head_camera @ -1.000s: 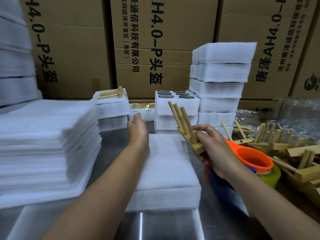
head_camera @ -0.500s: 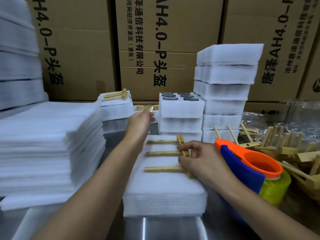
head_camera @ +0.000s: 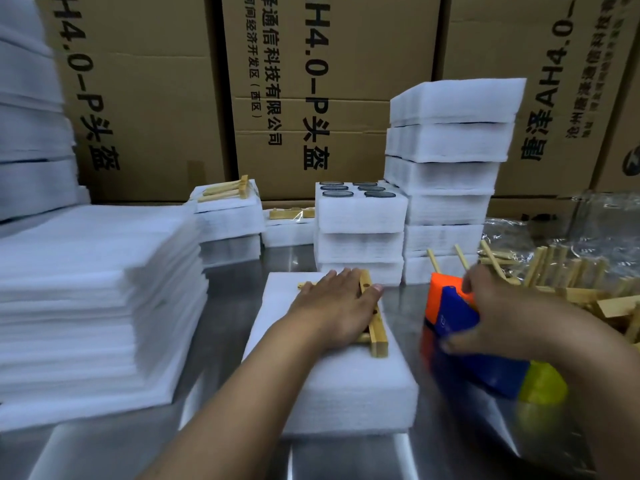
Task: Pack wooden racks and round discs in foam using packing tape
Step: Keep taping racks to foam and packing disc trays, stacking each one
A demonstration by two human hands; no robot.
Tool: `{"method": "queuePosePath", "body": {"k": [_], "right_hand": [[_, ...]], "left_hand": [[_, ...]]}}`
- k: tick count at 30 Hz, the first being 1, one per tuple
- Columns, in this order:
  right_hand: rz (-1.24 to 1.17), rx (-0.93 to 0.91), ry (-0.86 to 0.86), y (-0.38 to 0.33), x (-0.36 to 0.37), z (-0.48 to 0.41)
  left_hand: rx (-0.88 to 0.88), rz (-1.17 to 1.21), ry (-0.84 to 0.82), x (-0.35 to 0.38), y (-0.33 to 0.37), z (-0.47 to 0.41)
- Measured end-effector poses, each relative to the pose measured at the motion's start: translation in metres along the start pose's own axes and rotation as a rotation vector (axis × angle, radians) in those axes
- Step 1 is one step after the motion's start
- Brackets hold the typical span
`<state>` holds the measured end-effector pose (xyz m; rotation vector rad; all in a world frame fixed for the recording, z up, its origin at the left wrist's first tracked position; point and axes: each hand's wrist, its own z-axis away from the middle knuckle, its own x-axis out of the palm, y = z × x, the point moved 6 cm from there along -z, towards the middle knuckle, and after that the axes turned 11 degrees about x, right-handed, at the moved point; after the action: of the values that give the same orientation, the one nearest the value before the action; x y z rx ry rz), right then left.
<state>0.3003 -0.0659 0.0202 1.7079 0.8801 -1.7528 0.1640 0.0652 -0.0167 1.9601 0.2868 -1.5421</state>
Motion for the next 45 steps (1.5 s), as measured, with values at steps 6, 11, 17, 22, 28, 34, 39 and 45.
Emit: {"method": "queuePosePath", "body": {"k": [6, 11, 17, 22, 28, 34, 39, 45], "right_hand": [[0.187, 0.053, -0.075, 0.011, 0.015, -0.005], [-0.003, -0.003, -0.061, 0.025, 0.006, -0.019], [-0.968, -0.119, 0.271, 0.047, -0.037, -0.028], [-1.422, -0.35, 0.303, 0.037, -0.058, -0.001], [-1.562, -0.593, 0.064, 0.003, -0.057, 0.027], [-1.544, -0.641, 0.024, -0.005, -0.046, 0.03], [-1.528, -0.716, 0.032, -0.003, -0.048, 0.028], [-1.394, -0.903, 0.101, -0.007, -0.051, 0.031]], "left_hand": [[-0.016, 0.02, -0.018, 0.0, 0.0, 0.003], [-0.006, 0.02, 0.003, -0.001, 0.001, 0.004], [-0.017, 0.074, 0.03, -0.004, 0.001, 0.005], [0.011, 0.525, 0.406, -0.036, 0.003, 0.015], [0.067, 1.542, 0.334, -0.05, 0.017, 0.024], [-0.002, 1.813, 0.322, -0.047, 0.012, 0.028], [-0.062, 1.763, 0.348, -0.05, 0.004, 0.032], [-0.04, 1.116, 0.515, -0.064, -0.011, 0.039]]}}
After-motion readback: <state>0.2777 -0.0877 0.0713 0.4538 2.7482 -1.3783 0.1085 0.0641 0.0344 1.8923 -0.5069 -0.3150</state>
